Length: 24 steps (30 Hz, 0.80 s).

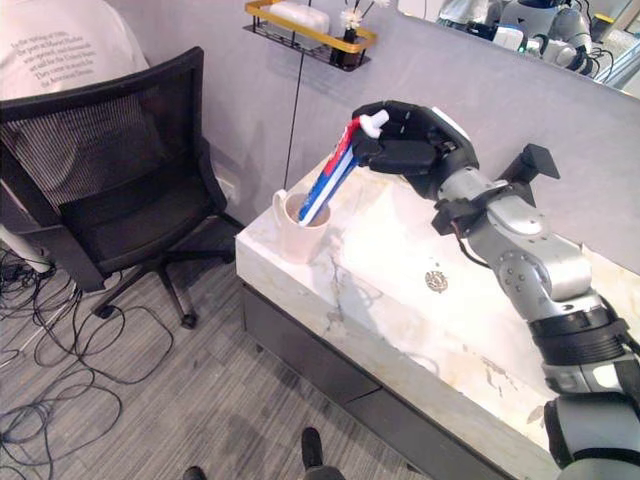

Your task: Organize the bathroom.

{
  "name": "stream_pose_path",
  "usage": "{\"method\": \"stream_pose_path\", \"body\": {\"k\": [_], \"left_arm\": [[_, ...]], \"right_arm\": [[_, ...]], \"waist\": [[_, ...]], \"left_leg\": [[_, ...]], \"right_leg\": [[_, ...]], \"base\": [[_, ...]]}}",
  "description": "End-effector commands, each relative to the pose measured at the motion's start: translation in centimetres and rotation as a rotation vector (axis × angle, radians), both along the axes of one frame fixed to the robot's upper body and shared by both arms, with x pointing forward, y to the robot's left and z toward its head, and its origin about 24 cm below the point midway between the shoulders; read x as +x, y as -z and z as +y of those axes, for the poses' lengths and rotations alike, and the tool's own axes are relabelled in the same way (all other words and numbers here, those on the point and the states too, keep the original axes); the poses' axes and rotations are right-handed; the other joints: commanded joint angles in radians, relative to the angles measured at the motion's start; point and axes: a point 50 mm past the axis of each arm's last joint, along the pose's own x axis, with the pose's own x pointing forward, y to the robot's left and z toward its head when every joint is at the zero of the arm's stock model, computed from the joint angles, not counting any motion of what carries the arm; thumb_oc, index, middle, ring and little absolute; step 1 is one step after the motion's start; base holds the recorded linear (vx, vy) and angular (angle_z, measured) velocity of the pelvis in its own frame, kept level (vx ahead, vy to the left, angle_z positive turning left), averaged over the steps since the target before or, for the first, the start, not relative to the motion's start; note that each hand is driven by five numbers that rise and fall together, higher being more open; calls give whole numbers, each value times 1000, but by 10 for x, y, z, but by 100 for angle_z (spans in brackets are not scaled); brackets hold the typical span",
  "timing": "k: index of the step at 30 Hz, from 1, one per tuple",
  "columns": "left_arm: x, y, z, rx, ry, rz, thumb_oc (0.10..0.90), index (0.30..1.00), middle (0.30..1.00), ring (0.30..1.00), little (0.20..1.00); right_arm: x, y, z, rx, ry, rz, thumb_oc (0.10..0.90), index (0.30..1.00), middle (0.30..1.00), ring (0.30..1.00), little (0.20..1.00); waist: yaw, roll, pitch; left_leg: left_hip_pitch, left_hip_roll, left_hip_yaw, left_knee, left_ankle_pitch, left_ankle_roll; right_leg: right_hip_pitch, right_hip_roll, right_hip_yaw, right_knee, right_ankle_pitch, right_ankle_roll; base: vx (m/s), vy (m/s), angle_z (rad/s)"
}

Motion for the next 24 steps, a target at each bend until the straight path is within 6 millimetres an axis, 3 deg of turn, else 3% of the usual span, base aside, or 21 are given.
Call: {"method": "stream_pose_path", "body": {"k": [1, 24], "left_arm": [[-57, -14, 27, 95, -55, 203, 800, 900, 900, 900, 900], [-64, -15, 29, 120, -49, 225, 800, 900, 900, 900, 900]], "right_arm": [[-32, -78, -7, 138, 6, -444, 400, 300, 300, 300, 300], [-29, -74, -17, 141, 65, -430, 400, 300, 300, 300, 300]], "waist": [[23, -37, -25], [30, -49, -34]], "left_leg": [[38, 7, -56, -35, 19, -23], [46, 23, -56, -51, 32, -33]], "right_leg": [[25, -28, 49, 79, -106, 76], [39, -24, 40, 68, -105, 78]], "base": [[0, 0, 0], [11, -16, 1]]}}
